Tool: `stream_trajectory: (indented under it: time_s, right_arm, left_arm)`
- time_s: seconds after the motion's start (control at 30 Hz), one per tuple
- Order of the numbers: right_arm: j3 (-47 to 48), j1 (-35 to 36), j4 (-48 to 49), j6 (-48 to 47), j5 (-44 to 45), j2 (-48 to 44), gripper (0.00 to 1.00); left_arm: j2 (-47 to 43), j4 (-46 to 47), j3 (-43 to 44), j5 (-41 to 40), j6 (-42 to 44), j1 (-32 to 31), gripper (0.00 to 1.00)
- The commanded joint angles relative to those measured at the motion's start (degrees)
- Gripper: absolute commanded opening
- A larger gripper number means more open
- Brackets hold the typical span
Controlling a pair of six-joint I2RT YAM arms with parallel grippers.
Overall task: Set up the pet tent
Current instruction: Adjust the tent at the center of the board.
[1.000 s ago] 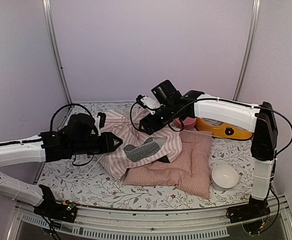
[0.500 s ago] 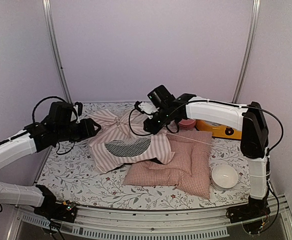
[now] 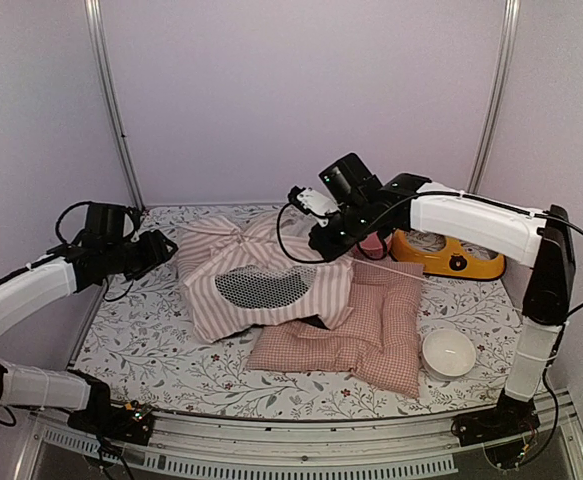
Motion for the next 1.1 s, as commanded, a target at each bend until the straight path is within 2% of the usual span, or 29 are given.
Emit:
stream_trajectory:
  time_s: [0.0,0.23,0.5,0.7,0.83,0.97,1.07]
  right_arm:
    - [-4.99,-0.52,-1.52,0.10,0.62,-7.29,0.00]
    - [-15.50,-0.64,0.21,2.90,-0.31,-14.11,0.00]
    - [-22.35,-0.92,1.27,5.96,-0.24,-19.77,0.00]
    - [-23.88,-1.10,0.79,6.45,-1.05,-23.51,0.00]
    - [-24.37,-1.11,-0.24,8.23,-2.07,-24.99,0.01]
    - [-25.15,-1.08,-1.18,8.50,-2.49,-25.48,0.02]
    - [-25.51,-1.16,-1.58,8.74,-2.95,-25.74,0.03]
  left_arm:
    - [2.91,5.32,-0.75,5.03,0.27,3.59,0.66]
    - [9.09,10.91,-1.73,12.82,-1.49,3.65,0.63]
    - [13.87,16.79,-5.32,11.51,-3.84,-4.01,0.61]
    - [16.43,19.89,-7.25,8.94,-5.78,-10.62,0.67]
    - [17.31,21.52,-8.46,7.95,-7.56,-13.51,0.67]
    - [17.70,23.11,-9.23,7.28,-9.85,-16.98,0.58]
    - [18.03,23.91,-9.63,6.27,-11.01,-19.78,0.47]
